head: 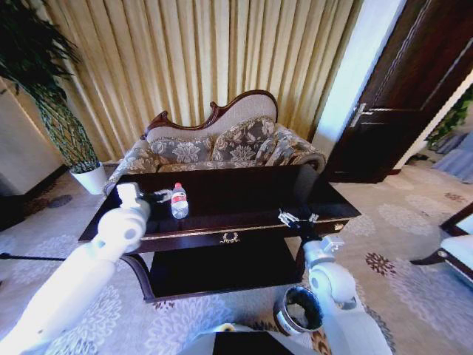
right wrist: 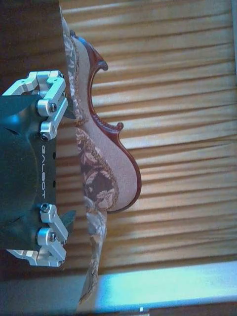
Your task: Move to the front of the table and place the trash on the table into the trash bin.
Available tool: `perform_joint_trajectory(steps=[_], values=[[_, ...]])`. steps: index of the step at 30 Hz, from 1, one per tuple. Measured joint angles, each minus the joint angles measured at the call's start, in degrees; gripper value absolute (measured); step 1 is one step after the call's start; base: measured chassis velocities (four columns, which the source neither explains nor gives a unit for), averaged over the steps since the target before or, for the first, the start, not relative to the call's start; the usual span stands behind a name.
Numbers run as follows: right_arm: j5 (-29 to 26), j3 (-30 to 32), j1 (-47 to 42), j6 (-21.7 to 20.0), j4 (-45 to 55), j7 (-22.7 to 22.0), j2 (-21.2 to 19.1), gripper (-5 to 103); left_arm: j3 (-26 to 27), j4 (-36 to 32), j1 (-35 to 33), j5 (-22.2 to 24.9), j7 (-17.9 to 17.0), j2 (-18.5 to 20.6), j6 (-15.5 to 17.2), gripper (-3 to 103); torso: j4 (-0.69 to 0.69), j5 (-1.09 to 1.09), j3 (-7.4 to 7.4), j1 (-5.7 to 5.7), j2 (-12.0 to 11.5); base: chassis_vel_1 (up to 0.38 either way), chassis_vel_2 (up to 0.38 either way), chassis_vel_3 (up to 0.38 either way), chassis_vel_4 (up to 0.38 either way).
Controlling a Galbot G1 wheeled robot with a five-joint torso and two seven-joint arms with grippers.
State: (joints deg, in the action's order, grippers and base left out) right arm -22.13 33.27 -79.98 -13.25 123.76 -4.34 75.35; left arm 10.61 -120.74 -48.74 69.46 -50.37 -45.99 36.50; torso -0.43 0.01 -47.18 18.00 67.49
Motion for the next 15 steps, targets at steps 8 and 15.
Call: perform_joint_trajectory(steps=[8, 15], values=[[-3.3, -0.6, 4.3, -1.8, -1.0, -0.2, -6.3, 100, -3.6, 2.2, 1.8, 0.1, -2.5, -3.0, 0.5, 100, 0.01, 0.0, 0.0, 0.0, 0.0, 0.0, 0.0, 0.0, 0.0], [-4.0, -0.7, 4.7, -1.8, -1.6, -0.2, -7.7, 100, -4.6, 4.4, 2.7, 0.1, -2.7, -4.8, 0.5, 100, 0.0, -0.01, 0.0, 0.0, 0.0, 0.0, 0.0, 0.0, 0.0]])
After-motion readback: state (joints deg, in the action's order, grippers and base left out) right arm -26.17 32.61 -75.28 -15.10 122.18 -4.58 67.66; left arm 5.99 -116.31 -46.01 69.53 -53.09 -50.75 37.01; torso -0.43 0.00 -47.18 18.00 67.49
